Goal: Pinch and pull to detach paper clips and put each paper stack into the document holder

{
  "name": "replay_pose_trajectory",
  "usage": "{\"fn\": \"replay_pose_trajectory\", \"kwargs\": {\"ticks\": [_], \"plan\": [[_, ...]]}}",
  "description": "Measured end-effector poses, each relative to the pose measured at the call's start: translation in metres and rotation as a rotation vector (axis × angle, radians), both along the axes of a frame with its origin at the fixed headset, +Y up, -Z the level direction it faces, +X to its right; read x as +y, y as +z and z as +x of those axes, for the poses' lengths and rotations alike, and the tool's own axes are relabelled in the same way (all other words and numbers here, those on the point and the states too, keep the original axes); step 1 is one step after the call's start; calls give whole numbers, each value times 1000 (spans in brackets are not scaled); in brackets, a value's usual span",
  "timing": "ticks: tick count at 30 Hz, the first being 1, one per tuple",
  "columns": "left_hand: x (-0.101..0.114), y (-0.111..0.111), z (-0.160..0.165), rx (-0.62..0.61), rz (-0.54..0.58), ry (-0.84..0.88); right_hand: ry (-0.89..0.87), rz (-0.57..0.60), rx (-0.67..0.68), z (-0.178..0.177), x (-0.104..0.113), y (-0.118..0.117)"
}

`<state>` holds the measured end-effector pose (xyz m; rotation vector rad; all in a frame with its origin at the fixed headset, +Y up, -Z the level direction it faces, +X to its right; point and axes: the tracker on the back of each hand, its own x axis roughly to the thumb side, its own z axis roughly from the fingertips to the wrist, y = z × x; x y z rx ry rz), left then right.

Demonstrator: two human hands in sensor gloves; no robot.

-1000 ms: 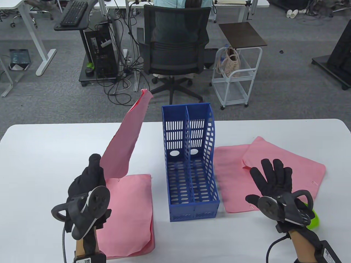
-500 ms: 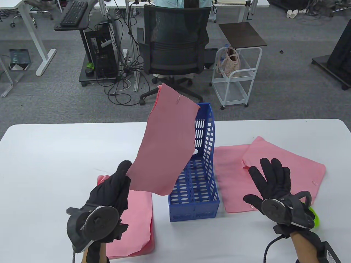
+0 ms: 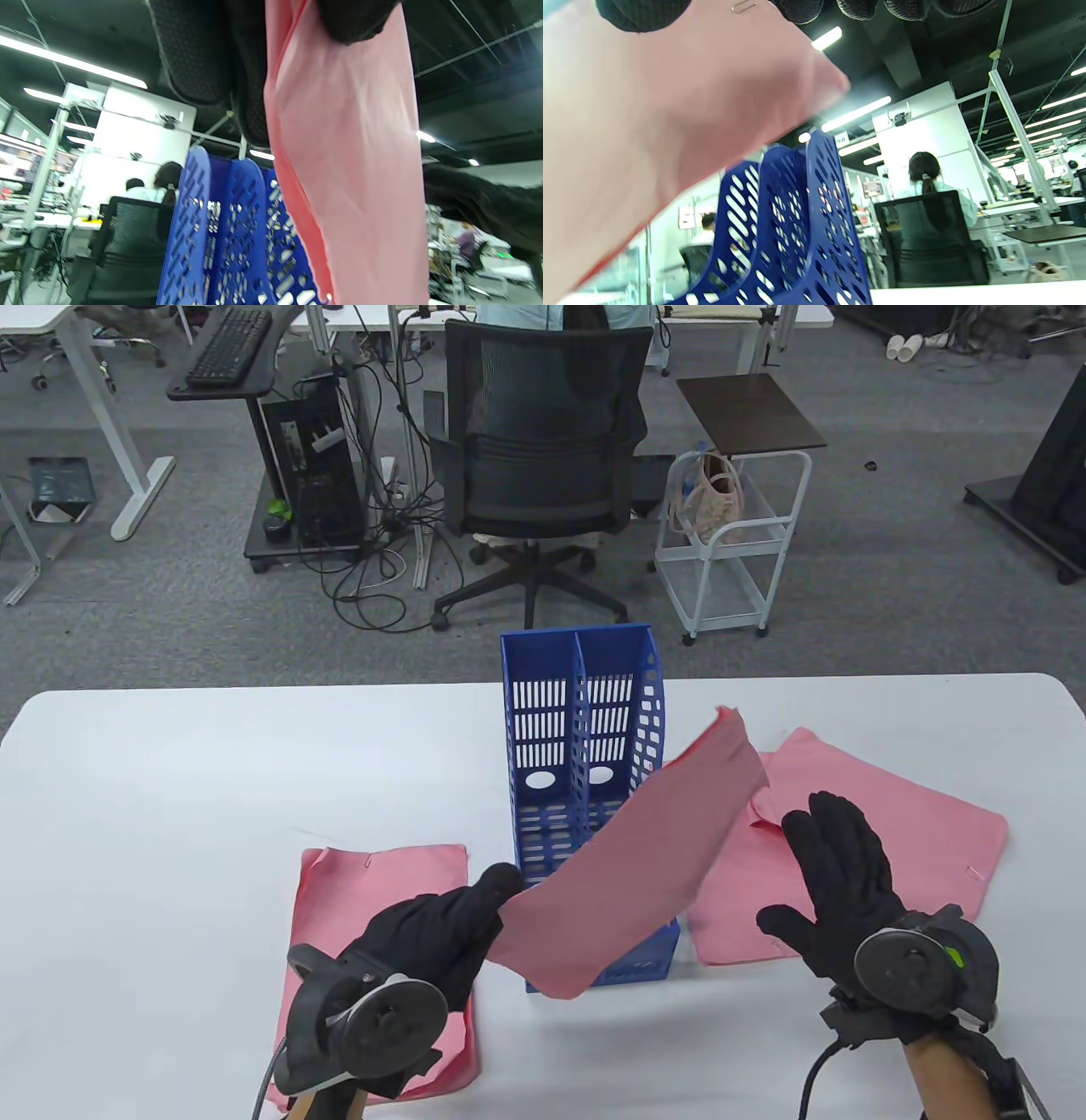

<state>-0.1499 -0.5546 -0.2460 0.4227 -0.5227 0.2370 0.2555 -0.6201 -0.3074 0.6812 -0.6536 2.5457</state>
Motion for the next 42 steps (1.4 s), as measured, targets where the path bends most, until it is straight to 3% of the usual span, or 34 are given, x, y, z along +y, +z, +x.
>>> {"fn": "replay_pose_trajectory", "kwargs": {"ticks": [6, 10, 14, 20, 24, 29, 34, 37, 42], "plan": [[-12, -8, 18, -81, -91, -59, -237, -1, 24, 17, 7, 1], [-20, -13, 27, -108, -137, -106, -435, -79, 174, 28, 5, -5], [-26, -22, 29, -82, -186, -133, -517, -116, 263, 26, 6, -7], [-22, -34, 32, -9, -233, -129, -338, -64, 201, 14, 18, 5], [-19, -36, 50, -56, -307, -119, -243, -38, 194, -1, 21, 15], [-31, -32, 75, -84, -280, -188, -152, 3, 240, -22, 23, 29], [-48, -34, 80, -87, -315, -264, -124, 81, 260, -33, 26, 40], [-51, -36, 79, -123, -347, -208, -81, 102, 225, -35, 25, 42], [-47, -34, 74, -117, -297, -167, -9, 82, 151, -33, 25, 41]]}}
